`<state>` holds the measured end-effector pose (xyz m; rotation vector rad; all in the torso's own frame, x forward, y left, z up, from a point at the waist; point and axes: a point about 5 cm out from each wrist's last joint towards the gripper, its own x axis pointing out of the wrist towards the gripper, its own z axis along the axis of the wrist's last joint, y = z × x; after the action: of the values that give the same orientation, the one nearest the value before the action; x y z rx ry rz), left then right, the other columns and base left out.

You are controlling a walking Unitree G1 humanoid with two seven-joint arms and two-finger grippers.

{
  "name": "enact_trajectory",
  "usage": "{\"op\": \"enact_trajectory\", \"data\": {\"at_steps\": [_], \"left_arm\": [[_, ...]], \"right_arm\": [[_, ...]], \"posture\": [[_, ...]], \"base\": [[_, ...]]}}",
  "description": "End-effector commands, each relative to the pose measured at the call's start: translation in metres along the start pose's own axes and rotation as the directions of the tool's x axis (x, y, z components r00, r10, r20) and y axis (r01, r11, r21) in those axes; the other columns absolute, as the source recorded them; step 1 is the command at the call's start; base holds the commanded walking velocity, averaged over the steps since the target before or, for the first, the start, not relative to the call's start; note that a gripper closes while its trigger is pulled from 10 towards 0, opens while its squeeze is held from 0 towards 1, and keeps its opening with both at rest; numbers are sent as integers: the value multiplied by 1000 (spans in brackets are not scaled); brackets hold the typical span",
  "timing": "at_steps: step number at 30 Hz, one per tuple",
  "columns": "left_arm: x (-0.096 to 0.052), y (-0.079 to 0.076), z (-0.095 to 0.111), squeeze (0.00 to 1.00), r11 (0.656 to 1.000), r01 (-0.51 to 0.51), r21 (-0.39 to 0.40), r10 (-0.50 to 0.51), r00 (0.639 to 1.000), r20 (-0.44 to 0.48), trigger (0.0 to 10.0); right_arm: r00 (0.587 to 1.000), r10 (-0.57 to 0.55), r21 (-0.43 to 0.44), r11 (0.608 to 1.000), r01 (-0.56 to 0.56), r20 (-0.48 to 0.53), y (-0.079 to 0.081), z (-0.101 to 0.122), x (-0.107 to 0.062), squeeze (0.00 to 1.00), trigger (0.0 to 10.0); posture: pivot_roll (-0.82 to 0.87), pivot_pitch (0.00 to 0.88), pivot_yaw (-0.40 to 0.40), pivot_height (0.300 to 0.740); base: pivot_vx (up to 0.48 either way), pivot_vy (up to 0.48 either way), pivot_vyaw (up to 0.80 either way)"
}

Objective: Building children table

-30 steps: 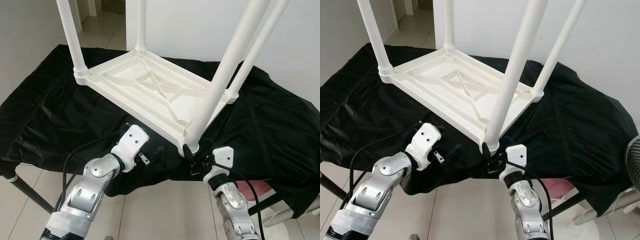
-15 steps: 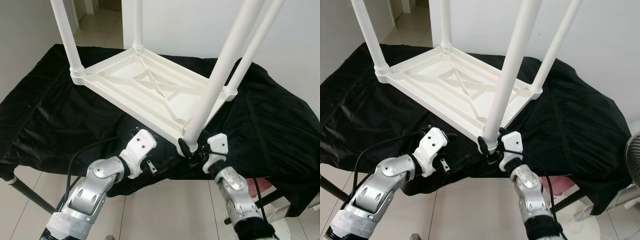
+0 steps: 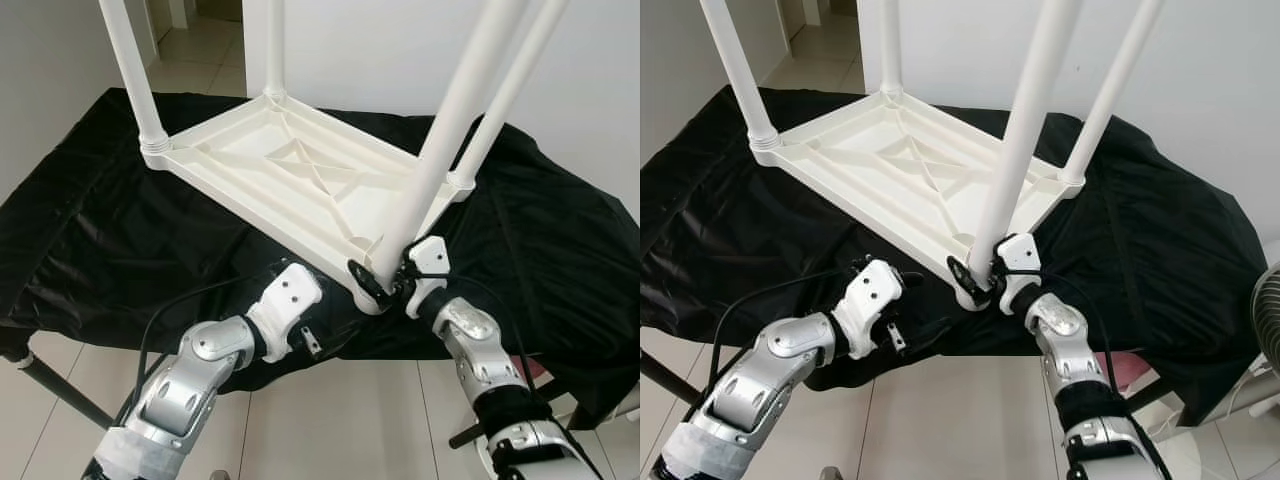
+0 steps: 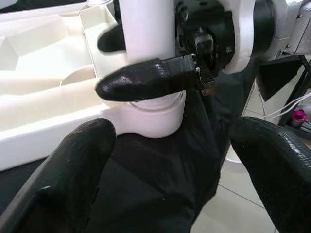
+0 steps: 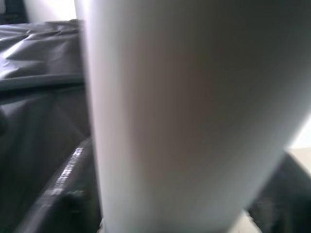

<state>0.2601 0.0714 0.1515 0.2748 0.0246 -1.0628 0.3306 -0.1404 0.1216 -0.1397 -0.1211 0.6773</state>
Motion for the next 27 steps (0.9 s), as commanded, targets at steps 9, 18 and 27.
{"op": "enact_trajectory", "data": {"at_steps": [9,18,27], "left_arm": [[3,0,3,0,1000,1,6,-1,1000,6,10000],[5,0,4,0,1000,-2,7,1,1000,10,10000],[7,-2,3,0,1000,2,-2,-2,1000,10,10000]], "right_arm": [[999,23,25,999,-22,-35,-11,-8,-5,0,0],[1000,-28,59,998,28,-13,-15,-6,-5,0,10000],[964,-266,-1,964,266,6,-6,-3,-7,0,10000]], "posture": [[40,42,-65,740],[30,45,-67,740],[16,53,-69,740]], "base": [[0,0,0],[0,0,0],[0,0,0]]}}
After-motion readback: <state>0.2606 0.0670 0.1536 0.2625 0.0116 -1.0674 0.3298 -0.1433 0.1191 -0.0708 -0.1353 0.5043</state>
